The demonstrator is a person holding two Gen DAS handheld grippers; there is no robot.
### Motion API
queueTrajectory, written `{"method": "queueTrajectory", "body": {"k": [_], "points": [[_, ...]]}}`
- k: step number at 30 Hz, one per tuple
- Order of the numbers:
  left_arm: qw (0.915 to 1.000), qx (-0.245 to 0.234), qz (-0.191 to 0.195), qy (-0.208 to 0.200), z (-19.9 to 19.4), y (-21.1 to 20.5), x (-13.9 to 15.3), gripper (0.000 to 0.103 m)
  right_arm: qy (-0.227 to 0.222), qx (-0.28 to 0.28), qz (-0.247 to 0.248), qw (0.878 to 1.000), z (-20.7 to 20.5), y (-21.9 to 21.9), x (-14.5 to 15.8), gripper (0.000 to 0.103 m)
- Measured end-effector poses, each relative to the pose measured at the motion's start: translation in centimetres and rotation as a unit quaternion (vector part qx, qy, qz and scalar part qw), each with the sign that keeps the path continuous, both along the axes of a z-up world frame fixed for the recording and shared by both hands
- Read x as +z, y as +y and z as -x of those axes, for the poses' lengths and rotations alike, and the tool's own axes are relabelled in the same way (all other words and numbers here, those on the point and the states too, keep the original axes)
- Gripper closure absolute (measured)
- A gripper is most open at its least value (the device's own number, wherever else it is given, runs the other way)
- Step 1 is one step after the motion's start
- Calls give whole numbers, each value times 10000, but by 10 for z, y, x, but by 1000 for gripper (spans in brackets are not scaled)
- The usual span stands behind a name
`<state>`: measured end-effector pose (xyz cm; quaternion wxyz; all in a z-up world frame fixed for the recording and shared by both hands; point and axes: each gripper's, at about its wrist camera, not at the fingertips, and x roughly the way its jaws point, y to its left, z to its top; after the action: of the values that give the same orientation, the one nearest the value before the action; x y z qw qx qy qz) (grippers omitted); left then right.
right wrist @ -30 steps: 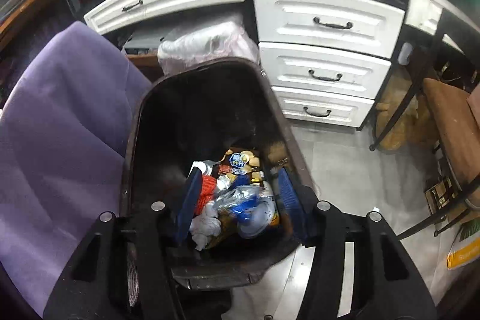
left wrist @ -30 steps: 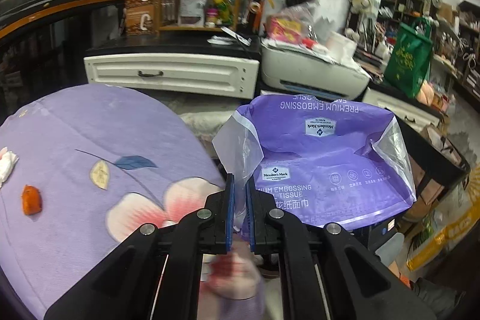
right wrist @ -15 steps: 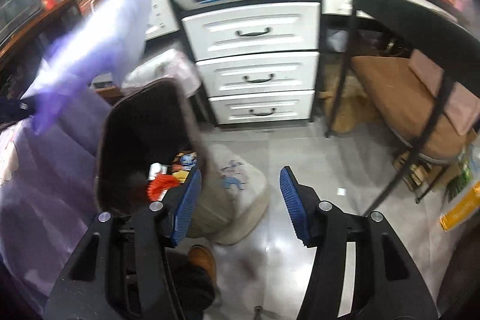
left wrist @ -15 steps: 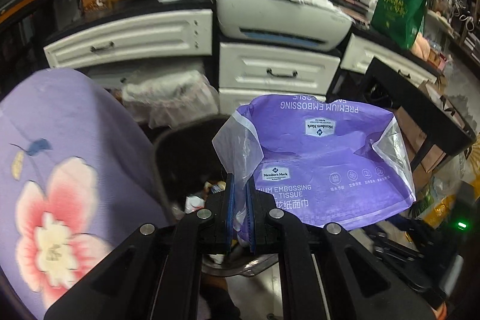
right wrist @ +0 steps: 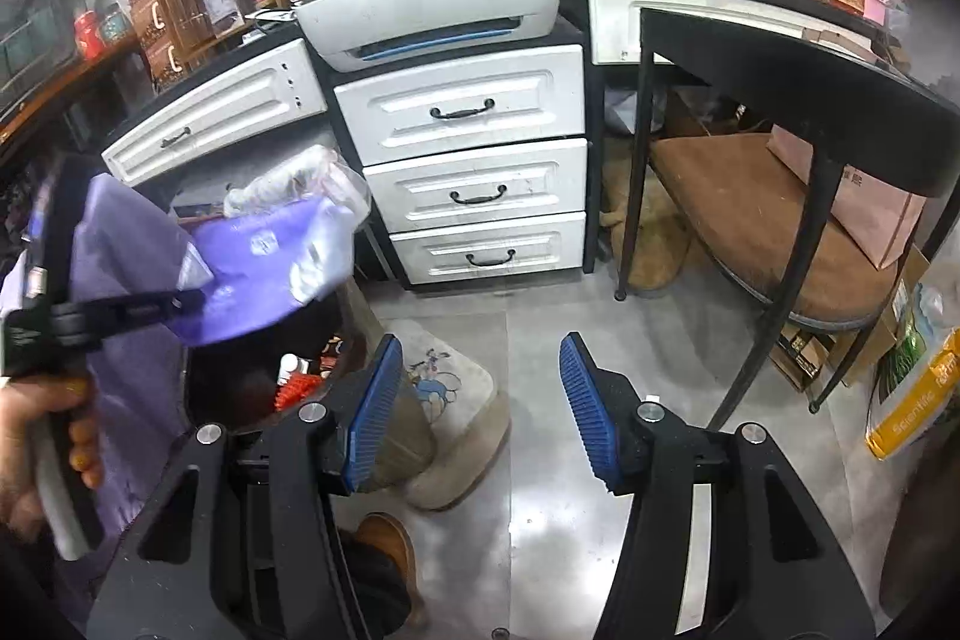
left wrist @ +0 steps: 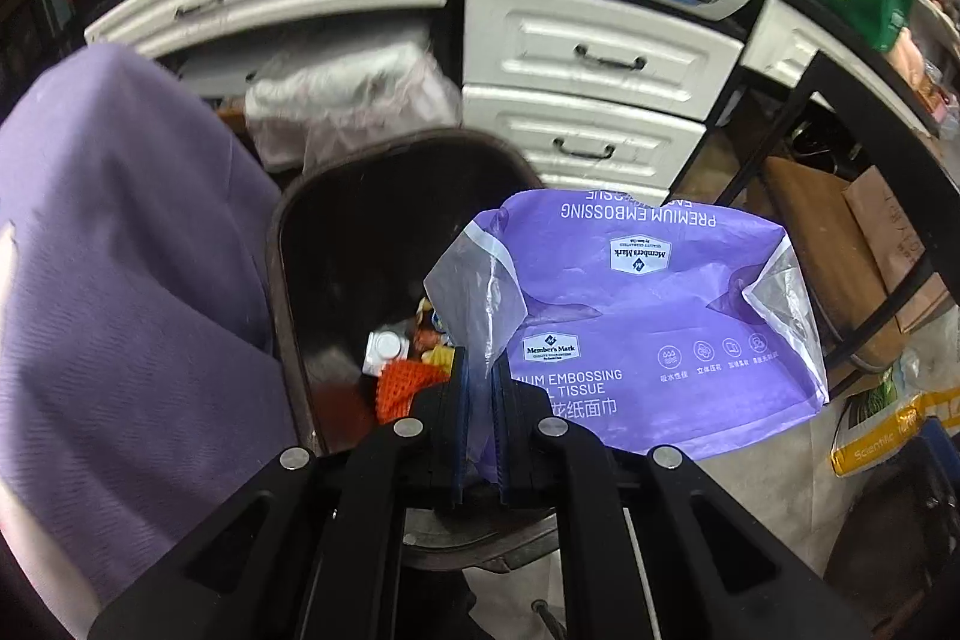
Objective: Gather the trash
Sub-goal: 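Lower the purple tissue pack into the bin and open the left tool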
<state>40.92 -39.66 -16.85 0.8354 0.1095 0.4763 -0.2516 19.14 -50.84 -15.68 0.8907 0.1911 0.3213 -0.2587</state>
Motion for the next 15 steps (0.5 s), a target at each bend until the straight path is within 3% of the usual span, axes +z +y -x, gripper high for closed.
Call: {"method": "queueTrajectory", "body": {"k": [4,7,8,11,15], "points": [[9995,123,-55,294,-8,3,-12,94,-35,70,-4,10000,-1,5,1,48],[9987,182,-73,478,-11,5,-19,85,-6,95,5,10000,-2,7,-1,48],[9982,200,-72,560,-12,6,-22,80,1,95,0,10000,-2,7,-1,48],[9980,216,-115,582,-10,6,-24,44,-24,81,13,10000,-2,8,0,48],[9993,78,-231,286,-3,-1,-16,37,-69,59,95,9999,-1,10,4,48]]}}
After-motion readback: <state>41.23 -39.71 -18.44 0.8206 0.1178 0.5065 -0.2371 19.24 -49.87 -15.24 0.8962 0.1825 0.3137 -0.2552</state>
